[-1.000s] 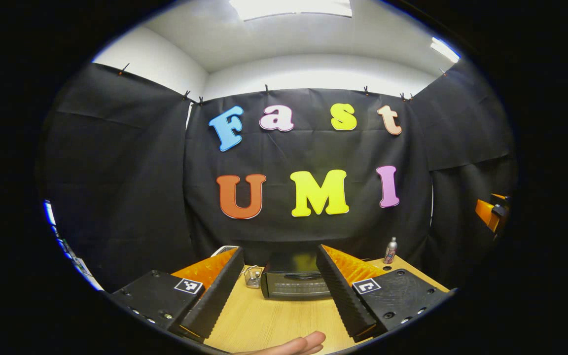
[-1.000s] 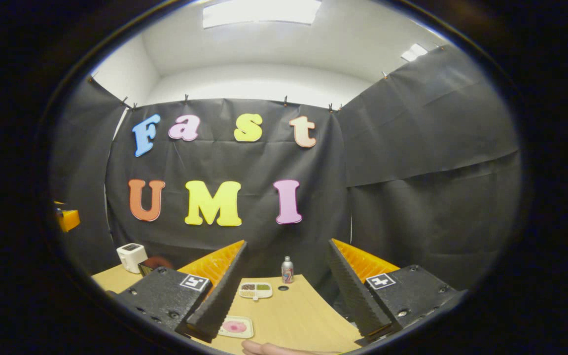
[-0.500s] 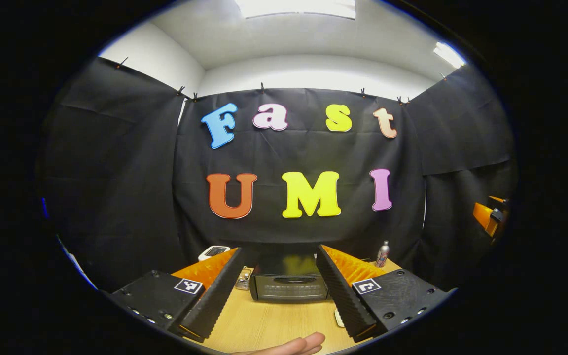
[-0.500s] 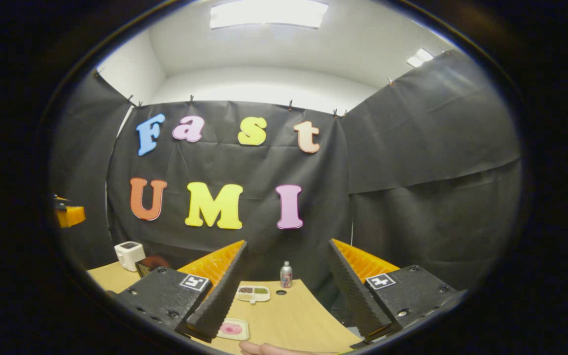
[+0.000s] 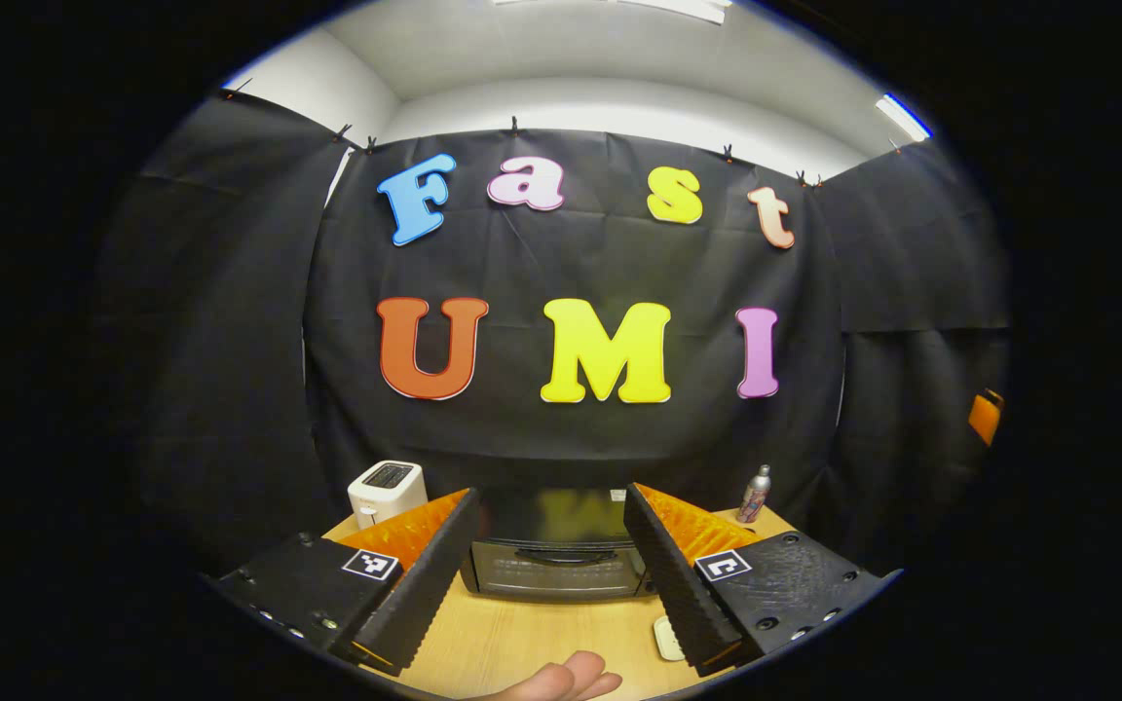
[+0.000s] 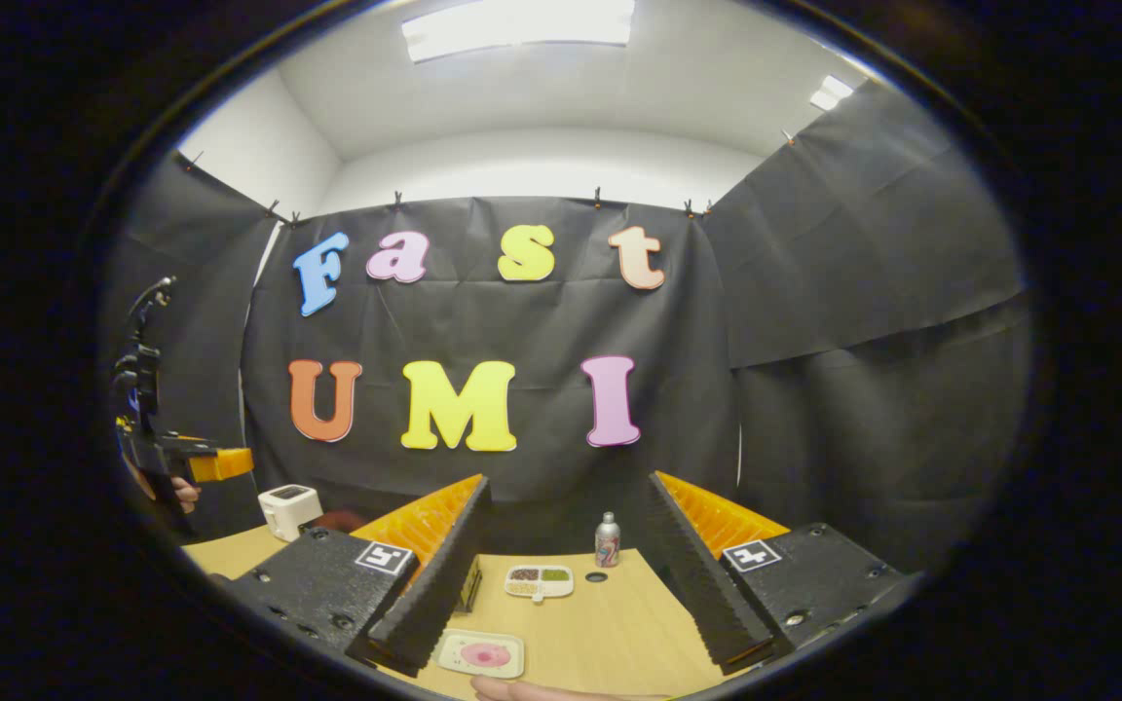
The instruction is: Open the electric oven with the left hand, put the food in, and close the electric oven.
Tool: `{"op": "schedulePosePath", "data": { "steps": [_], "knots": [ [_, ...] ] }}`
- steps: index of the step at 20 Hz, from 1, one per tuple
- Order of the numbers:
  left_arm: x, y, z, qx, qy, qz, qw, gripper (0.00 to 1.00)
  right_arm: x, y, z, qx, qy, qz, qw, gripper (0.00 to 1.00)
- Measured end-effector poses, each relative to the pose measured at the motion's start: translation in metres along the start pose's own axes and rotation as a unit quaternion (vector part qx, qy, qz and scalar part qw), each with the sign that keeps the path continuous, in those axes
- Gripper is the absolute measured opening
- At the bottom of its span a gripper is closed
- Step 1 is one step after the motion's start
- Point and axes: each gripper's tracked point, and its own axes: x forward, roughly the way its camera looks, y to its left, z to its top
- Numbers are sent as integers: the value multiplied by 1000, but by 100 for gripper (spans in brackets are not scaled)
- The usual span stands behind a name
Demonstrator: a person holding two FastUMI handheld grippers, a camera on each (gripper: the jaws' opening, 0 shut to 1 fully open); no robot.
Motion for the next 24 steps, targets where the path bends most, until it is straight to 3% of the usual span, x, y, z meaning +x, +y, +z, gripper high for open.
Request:
{"op": "schedulePosePath", "data": {
  "steps": [8, 11, 19, 24],
  "knots": [
    [108, -11, -101, 4, 135, 5, 991, 95, 22, -32, -16, -18, -3, -18, 1000, 96],
    [135, -18, -129, 34, 171, 8, 985, 96, 27, -38, -26, -23, 4, -18, 1000, 96],
    [171, -34, -185, 23, 253, -1, 967, 97, 27, -48, -29, -25, 16, -21, 999, 96],
    [174, -38, -186, 21, 253, -6, 967, 95, 19, -48, -30, -21, 23, -9, 999, 96]
  ]
}}
